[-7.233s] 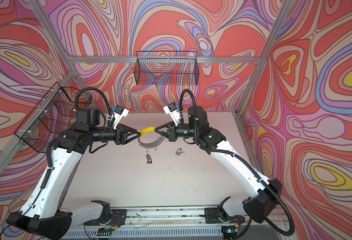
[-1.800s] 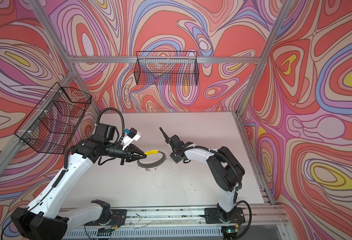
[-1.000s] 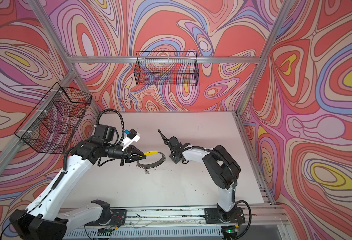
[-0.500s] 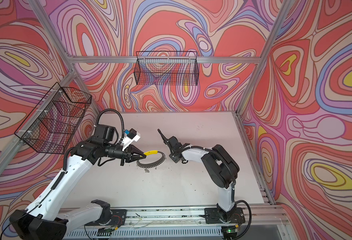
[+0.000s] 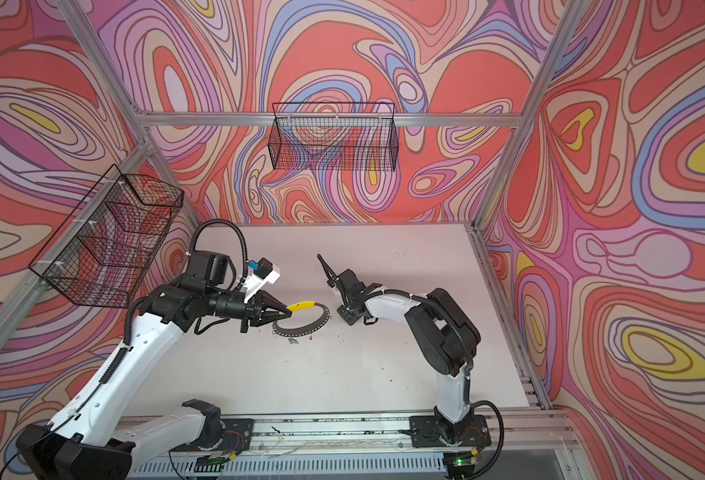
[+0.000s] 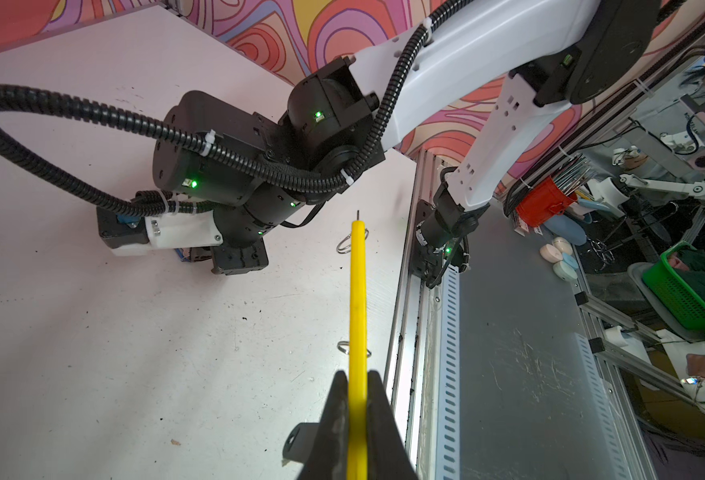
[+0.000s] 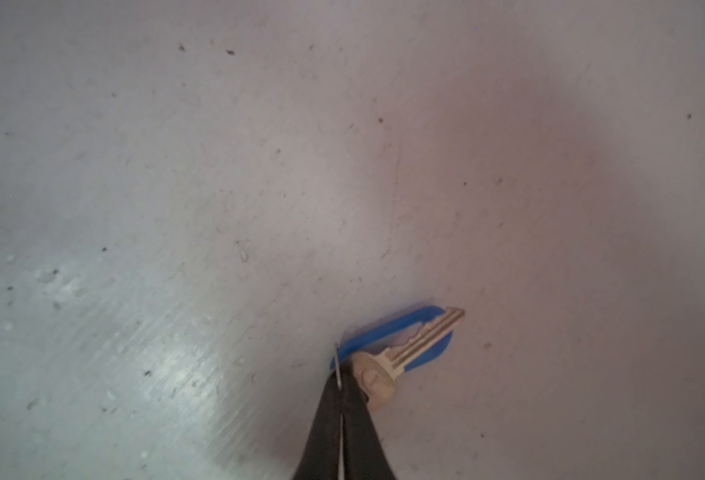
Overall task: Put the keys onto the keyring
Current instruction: 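Lift the blue-tag key with the right gripper toward the silver ring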
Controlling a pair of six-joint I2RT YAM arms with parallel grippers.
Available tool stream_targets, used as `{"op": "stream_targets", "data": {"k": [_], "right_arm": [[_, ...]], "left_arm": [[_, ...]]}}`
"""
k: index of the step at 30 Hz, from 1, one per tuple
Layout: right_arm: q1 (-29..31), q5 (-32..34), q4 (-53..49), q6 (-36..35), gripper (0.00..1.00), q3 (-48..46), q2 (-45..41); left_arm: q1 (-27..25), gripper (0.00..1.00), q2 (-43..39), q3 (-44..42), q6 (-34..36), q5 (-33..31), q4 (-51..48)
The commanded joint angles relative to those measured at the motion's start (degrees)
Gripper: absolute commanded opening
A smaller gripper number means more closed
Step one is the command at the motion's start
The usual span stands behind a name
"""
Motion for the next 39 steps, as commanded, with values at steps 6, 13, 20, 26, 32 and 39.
{"op": "stream_targets", "data": {"k": [6, 13, 20, 26, 32, 39], "right_arm": [[-1.27, -5.46, -8.26, 3.24, 0.0, 0.02, -5.19], [-1.88, -8.65, -7.61, 4.68, 0.0, -0.94, -6.55], [-1.88, -10.56, -7.52, 4.45, 0.0, -2.47, -13.82], [-1.8, -8.64, -9.67, 5.18, 0.0, -2.63, -23.64], [0.98, 1.78, -10.04, 5.83, 0.0, -1.67, -34.3], [6.26, 11.88, -7.54, 3.49, 0.0, 2.08, -39.23]], "left_arm": [[-0.08, 0.0, -1.57, -0.82, -0.21, 0.24, 1.38], [-0.07, 0.0, -1.3, -0.91, -0.85, 0.14, 2.17], [0.91, 0.0, -2.86, -2.23, -6.8, -2.71, 5.14], [1.93, 0.0, -1.68, -0.65, -12.4, -3.19, 6.26], [1.86, 0.0, 0.22, 2.58, -22.98, -1.18, 9.51], [1.86, 0.0, -0.94, 4.24, -30.74, 1.09, 14.26]]}}
